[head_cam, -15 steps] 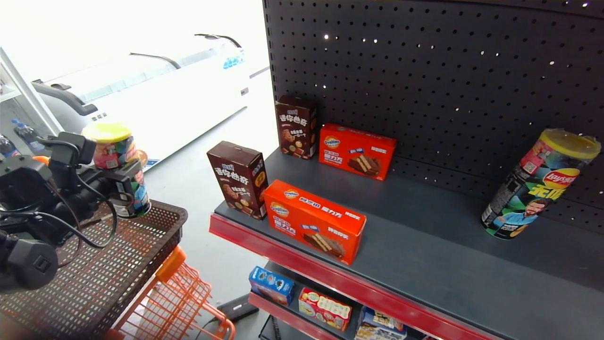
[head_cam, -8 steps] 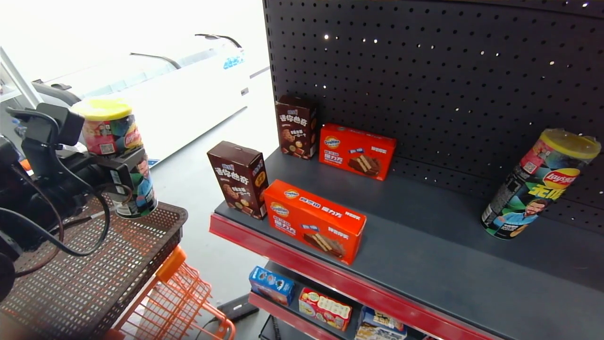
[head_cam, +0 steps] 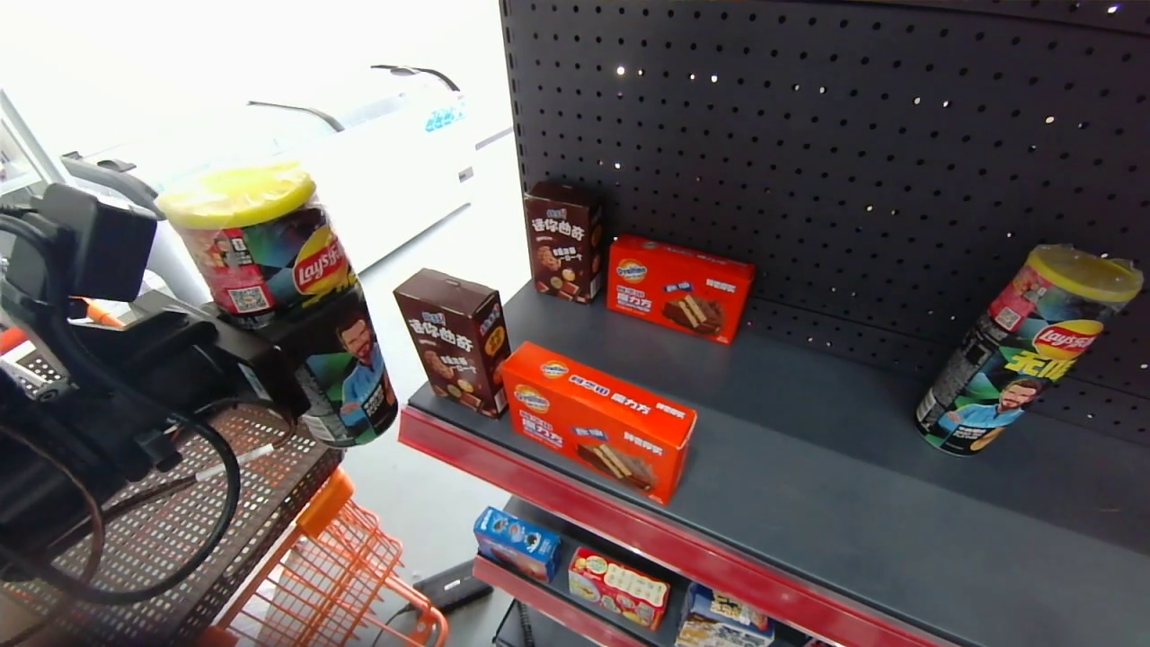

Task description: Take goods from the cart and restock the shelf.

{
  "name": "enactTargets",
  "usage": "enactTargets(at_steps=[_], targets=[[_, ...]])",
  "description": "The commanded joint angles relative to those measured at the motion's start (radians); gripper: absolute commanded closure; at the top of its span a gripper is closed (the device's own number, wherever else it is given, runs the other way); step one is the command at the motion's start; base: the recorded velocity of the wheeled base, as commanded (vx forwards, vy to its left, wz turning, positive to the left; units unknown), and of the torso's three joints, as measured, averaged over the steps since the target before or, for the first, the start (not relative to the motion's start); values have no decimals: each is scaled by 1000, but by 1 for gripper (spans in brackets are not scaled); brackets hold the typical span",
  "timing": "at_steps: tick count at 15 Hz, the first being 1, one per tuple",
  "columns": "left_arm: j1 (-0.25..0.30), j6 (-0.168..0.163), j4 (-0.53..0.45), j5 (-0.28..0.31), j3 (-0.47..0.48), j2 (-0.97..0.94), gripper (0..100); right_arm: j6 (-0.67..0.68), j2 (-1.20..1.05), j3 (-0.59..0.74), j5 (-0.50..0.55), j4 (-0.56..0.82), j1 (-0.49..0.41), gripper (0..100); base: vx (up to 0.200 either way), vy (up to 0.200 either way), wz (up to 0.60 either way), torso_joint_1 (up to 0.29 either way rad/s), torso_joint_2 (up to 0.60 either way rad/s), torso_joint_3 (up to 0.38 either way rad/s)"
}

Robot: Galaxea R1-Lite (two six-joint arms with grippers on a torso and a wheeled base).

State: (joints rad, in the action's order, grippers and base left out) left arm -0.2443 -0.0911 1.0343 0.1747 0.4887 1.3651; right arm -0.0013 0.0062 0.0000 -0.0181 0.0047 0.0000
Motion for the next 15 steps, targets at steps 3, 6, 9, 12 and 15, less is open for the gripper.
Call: enactTargets(at_steps=[3,6,9,12,15], targets=[[-61,2,1,0,-25,-63,100,0,1,0,0,0,2,0,0,0,0,0,0,0],[-135,8,3,0,-76,-90,100,0,1,0,0,0,0,0,0,0,0,0,0,0],[-207,11,-28,6,-104,-113,100,0,1,0,0,0,0,0,0,0,0,0,0,0],[-296,22,-140,8,-62,-143,100,0,1,0,0,0,0,0,0,0,0,0,0,0],[-371,99,-238,17,-13,-144,100,0,1,0,0,0,0,0,0,0,0,0,0,0]])
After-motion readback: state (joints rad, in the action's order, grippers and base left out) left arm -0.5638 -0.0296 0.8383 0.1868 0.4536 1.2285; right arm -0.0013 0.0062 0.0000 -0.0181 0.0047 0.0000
